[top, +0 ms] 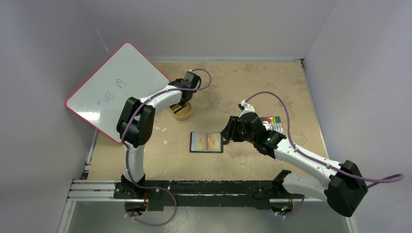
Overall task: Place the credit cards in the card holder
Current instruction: Pick up the credit card from the storage box.
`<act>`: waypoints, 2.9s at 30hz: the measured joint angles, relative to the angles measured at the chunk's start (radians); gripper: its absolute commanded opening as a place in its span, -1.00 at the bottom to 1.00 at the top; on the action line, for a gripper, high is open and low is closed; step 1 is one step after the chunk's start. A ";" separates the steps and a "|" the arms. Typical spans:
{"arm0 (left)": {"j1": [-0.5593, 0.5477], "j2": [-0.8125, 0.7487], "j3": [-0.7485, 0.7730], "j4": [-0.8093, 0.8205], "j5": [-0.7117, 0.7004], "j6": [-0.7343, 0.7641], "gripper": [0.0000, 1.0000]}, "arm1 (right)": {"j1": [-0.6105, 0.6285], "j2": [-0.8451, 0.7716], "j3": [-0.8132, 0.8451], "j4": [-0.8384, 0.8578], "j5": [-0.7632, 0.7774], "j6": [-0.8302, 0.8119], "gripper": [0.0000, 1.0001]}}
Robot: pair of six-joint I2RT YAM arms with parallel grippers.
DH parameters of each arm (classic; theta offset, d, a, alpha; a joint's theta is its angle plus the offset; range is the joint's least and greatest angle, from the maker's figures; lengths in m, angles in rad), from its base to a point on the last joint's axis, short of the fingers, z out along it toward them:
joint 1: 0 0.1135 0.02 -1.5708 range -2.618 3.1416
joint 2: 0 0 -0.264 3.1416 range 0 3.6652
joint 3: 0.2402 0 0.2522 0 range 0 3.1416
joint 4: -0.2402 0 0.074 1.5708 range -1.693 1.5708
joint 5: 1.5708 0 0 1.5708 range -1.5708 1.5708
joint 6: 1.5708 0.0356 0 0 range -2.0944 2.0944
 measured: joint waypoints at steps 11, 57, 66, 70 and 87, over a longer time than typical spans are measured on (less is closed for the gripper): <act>0.000 0.000 0.021 -0.011 -0.018 0.000 -0.38 | 0.000 0.007 0.000 0.001 -0.001 0.001 -0.01; 0.009 -0.670 -0.480 0.303 1.009 -0.707 -1.00 | -0.193 -0.011 0.000 0.343 -0.349 0.074 -0.07; 0.009 -0.816 -0.756 0.827 1.222 -1.099 -1.00 | -0.258 -0.031 0.000 0.547 -0.514 0.148 -0.24; 0.009 -0.831 -0.807 0.973 1.270 -1.205 -1.00 | -0.266 -0.002 -0.002 0.618 -0.575 0.180 -0.33; 0.009 -0.838 -0.900 1.178 1.331 -1.332 -1.00 | -0.270 0.034 -0.017 0.748 -0.686 0.240 -0.77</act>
